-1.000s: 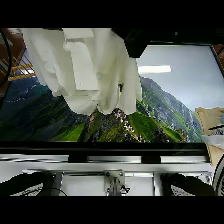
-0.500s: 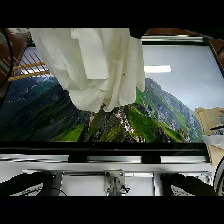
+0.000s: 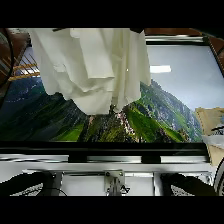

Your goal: Fold the shirts.

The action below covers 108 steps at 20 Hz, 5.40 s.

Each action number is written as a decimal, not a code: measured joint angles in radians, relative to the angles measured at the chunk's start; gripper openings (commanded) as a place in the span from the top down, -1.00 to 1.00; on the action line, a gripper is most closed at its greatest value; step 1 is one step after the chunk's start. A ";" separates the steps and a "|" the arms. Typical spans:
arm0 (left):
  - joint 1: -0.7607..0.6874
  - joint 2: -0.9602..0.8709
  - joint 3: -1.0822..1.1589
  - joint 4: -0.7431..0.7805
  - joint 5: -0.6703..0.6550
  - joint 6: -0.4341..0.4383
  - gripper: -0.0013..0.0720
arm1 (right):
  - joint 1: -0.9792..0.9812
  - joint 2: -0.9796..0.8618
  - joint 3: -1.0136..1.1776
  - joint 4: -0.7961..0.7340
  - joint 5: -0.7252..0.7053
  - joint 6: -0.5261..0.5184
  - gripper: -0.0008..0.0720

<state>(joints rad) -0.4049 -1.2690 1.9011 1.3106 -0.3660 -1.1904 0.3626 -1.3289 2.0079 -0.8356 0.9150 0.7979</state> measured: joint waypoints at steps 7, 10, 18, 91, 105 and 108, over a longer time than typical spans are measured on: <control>-0.005 -0.001 -0.001 -0.017 0.132 -0.069 0.81 | 0.002 -0.001 0.000 0.031 0.209 0.022 0.66; -0.018 -0.001 0.000 -0.016 0.160 -0.090 0.81 | 0.002 -0.007 0.000 0.025 0.270 0.032 0.27; -0.051 -0.001 0.000 -0.012 0.178 -0.104 0.81 | 0.001 -0.060 -0.001 0.023 0.250 0.093 -0.13; -0.069 0.016 -0.001 -0.111 -0.644 -0.107 -0.12 | -1.117 -0.013 0.027 -1.241 -0.241 0.938 0.77; -0.069 0.016 -0.001 -0.227 -0.726 -0.107 -0.12 | -1.255 -0.036 0.025 -1.209 -0.109 0.945 0.75; -0.069 0.016 -0.001 -0.238 -0.727 -0.107 -0.12 | -1.257 -0.041 0.023 -1.197 -0.059 0.946 -0.85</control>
<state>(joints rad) -0.4740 -1.2533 1.8999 1.0729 -1.0935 -1.2972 -0.8948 -1.3701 2.0308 -2.0323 0.8558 1.7439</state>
